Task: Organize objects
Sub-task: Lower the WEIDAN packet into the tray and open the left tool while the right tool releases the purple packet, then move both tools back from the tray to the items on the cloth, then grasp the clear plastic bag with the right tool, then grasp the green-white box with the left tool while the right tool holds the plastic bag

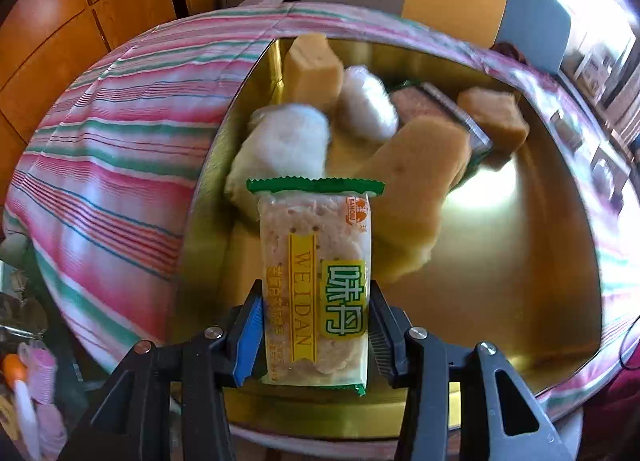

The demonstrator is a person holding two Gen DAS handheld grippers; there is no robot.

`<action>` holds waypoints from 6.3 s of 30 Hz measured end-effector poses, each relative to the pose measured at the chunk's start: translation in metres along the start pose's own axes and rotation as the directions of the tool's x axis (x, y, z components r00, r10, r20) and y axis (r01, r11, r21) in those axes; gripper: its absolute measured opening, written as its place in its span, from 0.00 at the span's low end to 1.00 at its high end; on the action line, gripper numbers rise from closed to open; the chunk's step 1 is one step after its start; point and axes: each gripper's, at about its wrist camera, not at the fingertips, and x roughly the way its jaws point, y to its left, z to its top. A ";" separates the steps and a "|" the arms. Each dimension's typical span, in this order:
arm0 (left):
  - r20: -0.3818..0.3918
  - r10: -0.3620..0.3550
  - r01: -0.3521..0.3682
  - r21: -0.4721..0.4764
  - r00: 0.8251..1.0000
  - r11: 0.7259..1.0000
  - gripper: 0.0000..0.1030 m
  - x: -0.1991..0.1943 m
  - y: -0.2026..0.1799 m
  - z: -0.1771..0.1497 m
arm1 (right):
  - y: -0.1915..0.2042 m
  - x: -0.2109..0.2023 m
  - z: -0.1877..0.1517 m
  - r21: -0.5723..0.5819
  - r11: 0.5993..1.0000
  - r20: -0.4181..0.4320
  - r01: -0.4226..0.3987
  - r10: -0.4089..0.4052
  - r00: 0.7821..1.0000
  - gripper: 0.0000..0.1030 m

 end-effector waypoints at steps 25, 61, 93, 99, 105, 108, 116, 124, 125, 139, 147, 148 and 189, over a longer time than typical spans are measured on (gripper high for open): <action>0.433 -0.086 0.234 -0.302 0.897 0.924 0.53 -0.076 0.051 -0.023 | 0.227 0.135 -0.048 -0.079 0.923 -0.356 -0.376 0.326 0.876 0.29; 0.452 -0.108 0.261 -0.290 0.885 0.921 0.54 -0.073 0.039 -0.033 | 0.248 0.132 -0.047 -0.027 0.938 -0.366 -0.346 0.313 0.876 0.58; 0.386 -0.279 0.300 0.007 0.879 0.954 0.54 -0.081 -0.069 -0.042 | 0.076 0.091 -0.057 0.072 0.997 -0.318 0.007 0.016 0.948 0.65; 0.357 -0.326 0.298 0.134 0.875 0.945 0.54 -0.087 -0.108 -0.045 | 0.028 0.096 -0.077 0.027 0.990 -0.361 0.139 -0.120 0.925 0.65; 0.292 -0.405 0.355 0.210 0.866 0.911 0.54 -0.089 -0.147 -0.044 | -0.053 0.093 -0.063 0.065 0.937 -0.277 0.342 -0.312 0.909 0.65; 0.245 -0.440 0.384 0.243 0.864 0.891 0.54 -0.087 -0.167 -0.044 | -0.093 0.096 -0.043 0.118 0.902 -0.206 0.416 -0.388 0.898 0.65; 0.190 -0.447 0.377 0.315 0.874 0.871 0.54 -0.087 -0.204 -0.043 | -0.143 0.138 -0.029 0.145 0.902 -0.240 0.407 -0.367 0.899 0.53; 0.169 -0.486 0.426 0.296 0.857 0.855 0.54 -0.079 -0.245 -0.001 | -0.139 0.129 -0.042 0.189 0.913 -0.204 0.361 -0.323 0.924 0.33; 0.173 -0.485 0.426 0.291 0.857 0.857 0.54 -0.078 -0.248 0.005 | -0.138 0.129 -0.044 0.198 0.911 -0.211 0.362 -0.321 0.923 0.33; 0.236 -0.384 0.264 0.415 0.893 0.870 0.63 0.012 -0.371 0.152 | -0.150 0.110 -0.058 0.299 0.859 -0.183 0.415 -0.376 0.908 0.33; 0.138 -0.434 0.364 0.357 0.890 0.860 0.62 0.075 -0.385 0.195 | -0.149 0.112 -0.060 0.288 0.859 -0.181 0.422 -0.384 0.905 0.34; 0.112 -0.469 0.405 0.356 0.876 0.842 0.62 0.077 -0.384 0.193 | -0.149 0.112 -0.060 0.288 0.859 -0.181 0.423 -0.385 0.905 0.34; 0.307 -0.355 0.225 0.387 0.883 0.894 0.32 0.048 -0.371 0.105 | -0.147 0.111 -0.060 0.276 0.853 -0.170 0.443 -0.410 0.896 0.33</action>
